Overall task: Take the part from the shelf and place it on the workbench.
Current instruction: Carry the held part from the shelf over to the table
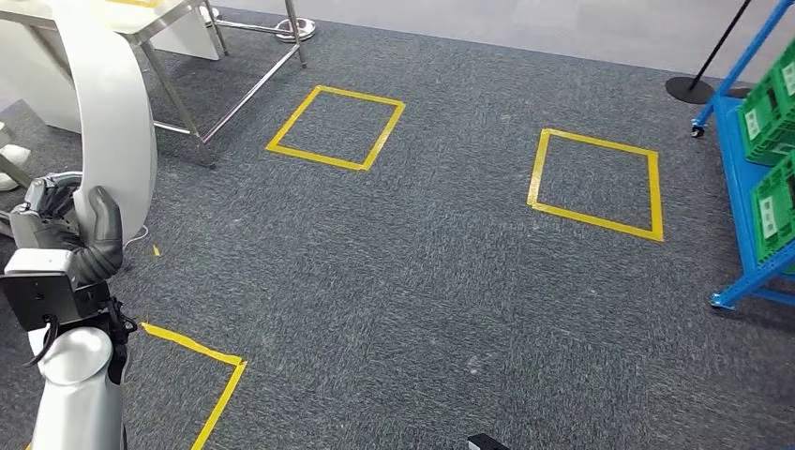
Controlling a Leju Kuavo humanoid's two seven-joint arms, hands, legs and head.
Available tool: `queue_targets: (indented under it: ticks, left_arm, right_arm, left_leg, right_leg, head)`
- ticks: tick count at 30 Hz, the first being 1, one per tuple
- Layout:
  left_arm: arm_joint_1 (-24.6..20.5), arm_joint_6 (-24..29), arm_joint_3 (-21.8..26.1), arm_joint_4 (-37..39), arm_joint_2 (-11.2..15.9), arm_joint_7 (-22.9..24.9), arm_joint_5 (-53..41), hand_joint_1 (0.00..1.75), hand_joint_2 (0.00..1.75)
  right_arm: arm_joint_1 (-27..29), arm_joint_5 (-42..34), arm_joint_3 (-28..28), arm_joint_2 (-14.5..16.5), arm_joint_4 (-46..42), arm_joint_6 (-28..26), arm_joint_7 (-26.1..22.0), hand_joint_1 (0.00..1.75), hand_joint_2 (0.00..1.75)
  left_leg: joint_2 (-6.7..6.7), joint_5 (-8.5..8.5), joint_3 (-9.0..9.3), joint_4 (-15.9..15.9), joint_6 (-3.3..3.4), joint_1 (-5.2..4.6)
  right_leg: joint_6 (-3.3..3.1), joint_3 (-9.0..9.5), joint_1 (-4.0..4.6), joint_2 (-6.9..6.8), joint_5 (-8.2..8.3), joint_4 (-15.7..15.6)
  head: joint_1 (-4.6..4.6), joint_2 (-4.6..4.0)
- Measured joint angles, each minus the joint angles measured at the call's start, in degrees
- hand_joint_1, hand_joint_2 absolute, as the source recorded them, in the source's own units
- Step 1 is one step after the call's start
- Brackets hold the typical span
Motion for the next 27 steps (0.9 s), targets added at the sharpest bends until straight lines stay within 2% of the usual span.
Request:
queue_targets:
  ticks: [1,2,3,4,5,7,8,9,10,11,12,13,14,15,16,17,18,19,20,21,23,24,25,26,27]
  left_arm:
    - [-0.08,0.02,-0.08,0.09,0.00,0.06,0.11,1.75,1.75]
    - [-0.11,0.02,-0.14,0.21,0.01,0.11,0.16,1.75,1.75]
    - [-0.14,0.02,-0.16,0.36,0.03,0.20,0.19,1.75,1.75]
    - [-0.21,0.02,-0.16,0.49,0.07,0.29,0.21,1.75,1.75]
    - [-0.34,0.02,-0.17,0.57,0.10,0.37,0.24,1.75,1.75]
    - [-0.79,0.03,-0.18,0.55,0.15,0.51,0.28,1.75,1.75]
    - [-1.03,0.07,-0.19,0.49,0.15,0.58,0.29,1.75,1.75]
    - [-1.20,0.10,-0.20,0.43,0.17,0.69,0.27,1.75,1.75]
    - [-1.27,0.16,-0.20,0.39,0.21,0.85,0.22,1.75,1.75]
    - [-1.20,0.22,-0.21,0.29,0.28,0.98,0.16,1.75,1.75]
    - [-1.03,0.26,-0.22,0.12,0.32,1.12,0.10,1.75,1.75]
    - [-0.85,0.29,-0.24,-0.15,0.34,1.25,0.07,1.75,1.75]
    - [-0.64,0.30,-0.27,-0.42,0.30,1.38,0.08,1.75,1.75]
    - [-0.39,0.31,-0.36,-0.62,0.16,1.50,0.12,1.75,1.75]
    - [-0.10,0.32,-0.46,-0.72,0.01,1.54,0.18,1.75,1.75]
    - [0.30,0.36,-0.57,-0.72,-0.17,1.50,0.29,1.75,1.75]
    - [0.72,0.45,-0.65,-0.71,-0.32,1.37,0.39,1.75,1.75]
    - [1.06,0.55,-0.68,-0.69,-0.41,1.24,0.48,1.75,1.75]
    - [1.28,0.71,-0.69,-0.74,-0.50,1.14,0.51,1.75,1.75]
    - [1.38,0.87,-0.69,-0.84,-0.58,1.08,0.45,1.75,1.75]
    - [1.41,1.19,-0.69,-1.19,-0.79,1.06,0.22,1.75,1.75]
    - [1.42,1.27,-0.69,-1.36,-0.87,1.05,0.12,1.75,1.75]
    - [1.47,1.33,-0.69,-1.48,-0.92,1.05,0.04,1.75,1.75]
    - [1.57,1.35,-0.69,-1.55,-0.91,1.05,0.01,1.75,1.75]
    - [1.69,1.37,-0.69,-1.60,-0.85,1.04,-0.03,1.75,1.75]
  right_arm:
    - [0.16,0.30,0.20,-0.03,0.00,0.12,-0.01,0.00,0.00]
    - [0.29,0.54,0.39,-0.05,0.00,0.14,0.03,0.00,0.00]
    - [0.36,0.67,0.54,-0.08,0.00,0.09,0.05,0.00,0.00]
    - [0.37,0.73,0.67,-0.09,0.00,0.05,0.05,0.00,0.00]
    - [0.33,0.77,0.79,-0.09,0.00,0.00,0.05,0.00,0.00]
    - [0.26,0.91,1.03,-0.09,0.00,-0.12,0.04,0.00,0.00]
    - [0.23,1.03,1.14,-0.09,0.00,-0.17,0.02,0.00,0.00]
    - [0.21,1.19,1.25,-0.09,0.00,-0.22,0.01,0.00,0.00]
    - [0.20,1.36,1.38,-0.09,0.00,-0.22,0.01,0.00,0.00]
    - [0.17,1.54,1.55,-0.09,0.00,-0.19,0.01,0.00,0.00]
    - [0.13,1.70,1.75,-0.13,0.00,-0.13,0.03,0.00,0.00]
    - [0.12,1.86,1.96,-0.19,0.00,-0.04,0.01,0.00,0.00]
    - [0.17,1.99,2.13,-0.25,0.01,0.04,-0.13,0.00,0.00]
    - [0.33,2.11,2.22,-0.33,0.01,0.11,-0.34,0.00,0.00]
    - [0.58,2.23,2.26,-0.39,0.02,0.15,-0.62,0.00,0.00]
    - [0.88,2.34,2.30,-0.45,0.02,0.15,-0.83,0.00,0.00]
    - [1.15,2.51,2.37,-0.51,0.02,0.15,-0.92,0.00,0.00]
    - [1.34,2.65,2.44,-0.55,0.02,0.15,-0.95,0.00,0.00]
    - [1.45,2.82,2.57,-0.58,0.02,0.15,-0.91,0.00,0.00]
    - [1.47,2.99,2.71,-0.61,0.02,0.15,-0.91,0.00,0.00]
    - [1.43,3.23,2.97,-0.65,0.02,0.15,-1.14,0.00,0.00]
    - [1.41,3.31,3.07,-0.66,0.02,0.15,-1.32,0.00,0.00]
    - [1.38,3.35,3.16,-0.66,0.02,0.15,-1.47,0.00,0.00]
    - [1.35,3.37,3.26,-0.66,0.02,0.15,-1.52,0.00,0.00]
    - [1.29,3.39,3.36,-0.66,0.02,0.14,-1.44,0.00,0.00]
  left_leg:
    - [0.99,-1.89,-1.81,4.00,-0.13,0.02]
    - [1.33,-3.08,-3.24,7.23,-0.21,0.05]
    - [1.46,-3.23,-3.80,8.69,-0.21,0.06]
    - [1.63,-2.30,-3.19,7.84,-0.14,0.03]
    - [2.04,-0.61,-1.49,4.86,0.03,-0.02]
    - [4.97,2.42,3.10,-3.30,0.80,-0.55]
    - [6.16,3.08,4.56,-6.03,1.28,-0.84]
    - [6.91,3.22,5.23,-7.43,1.74,-1.11]
    - [6.54,3.17,5.22,-7.68,2.10,-1.30]
    - [5.62,3.37,5.15,-7.80,2.43,-1.20]
    - [4.84,3.57,5.17,-8.00,2.72,-1.06]
    - [4.07,3.78,5.21,-8.21,3.02,-0.84]
    - [3.33,3.98,5.27,-8.42,3.31,-0.56]
    - [2.58,4.08,5.19,-8.48,3.48,-0.38]
    - [1.77,4.14,5.10,-8.46,3.61,-0.27]
    - [0.87,4.17,5.01,-8.40,3.67,-0.23]
    - [-0.05,4.18,4.94,-8.32,3.67,-0.20]
    - [-1.00,4.19,4.90,-8.19,3.59,-0.15]
    - [-1.90,4.18,4.88,-8.03,3.45,-0.05]
    - [-2.73,4.13,4.85,-7.83,3.23,0.06]
    - [-4.23,4.02,4.54,-7.39,2.49,0.11]
    - [-4.87,4.05,4.33,-7.32,2.08,0.11]
    - [-5.51,4.19,4.13,-7.40,1.62,0.15]
    - [-6.15,4.41,3.88,-7.59,1.18,0.25]
    - [-6.08,4.48,3.67,-7.59,0.83,0.31]
  right_leg:
    - [-0.18,-0.02,0.12,-0.88,-0.05,0.00]
    - [-0.29,-0.02,0.21,-1.77,-0.12,0.01]
    - [-0.36,-0.01,0.27,-2.64,-0.19,0.02]
    - [-0.39,0.04,0.33,-3.48,-0.26,0.03]
    - [-0.37,0.15,0.38,-4.27,-0.35,0.03]
    - [-0.14,0.47,0.64,-5.71,-0.66,0.09]
    - [0.07,0.60,0.81,-6.33,-0.80,0.11]
    - [0.31,0.70,0.95,-6.97,-0.90,0.12]
    - [0.56,0.77,1.04,-7.66,-0.98,0.10]
    - [0.82,0.84,1.08,-8.39,-1.08,0.06]
    - [1.17,0.88,1.00,-8.09,-1.34,0.27]
    - [1.55,0.57,0.87,-6.73,-1.99,1.17]
    - [1.94,-0.27,0.74,-4.82,-3.12,3.14]
    - [2.27,-1.73,0.49,-2.58,-4.67,6.30]
    - [2.50,-3.65,0.37,-1.20,-6.33,10.13]
    - [2.66,-5.50,0.27,-0.68,-7.50,13.63]
    - [2.77,-6.75,0.17,-0.51,-7.80,15.73]
    - [2.82,-6.97,0.08,-0.41,-6.93,15.61]
    - [2.84,-6.07,-0.05,-0.14,-5.09,13.26]
    - [2.88,-4.36,-0.23,0.62,-2.92,9.40]
    - [2.90,-1.35,-0.53,2.89,-0.52,2.65]
    - [2.78,-0.69,-0.57,3.55,-0.32,1.12]
    - [2.53,-0.58,-0.47,3.56,-0.53,0.76]
    - [2.09,-0.51,-0.46,2.84,-0.32,0.66]
    - [1.66,-0.41,-0.44,2.13,-0.13,0.48]
  head:
    - [-0.09,0.00]
    - [-0.10,0.00]
    - [-0.11,0.00]
    - [-0.11,0.00]
    - [-0.11,0.00]
    - [-0.12,0.00]
    - [-0.07,0.00]
    - [-0.05,0.00]
    - [-0.02,0.00]
    - [0.02,0.00]
    - [0.01,0.00]
    - [0.06,0.00]
    - [0.15,0.00]
    - [0.25,0.00]
    - [0.34,0.00]
    - [0.41,0.00]
    - [0.42,0.00]
    - [0.43,0.00]
    - [0.44,0.00]
    - [0.44,0.00]
    - [0.46,0.00]
    - [0.45,0.00]
    - [0.46,0.00]
    - [0.46,0.00]
    - [0.45,0.00]
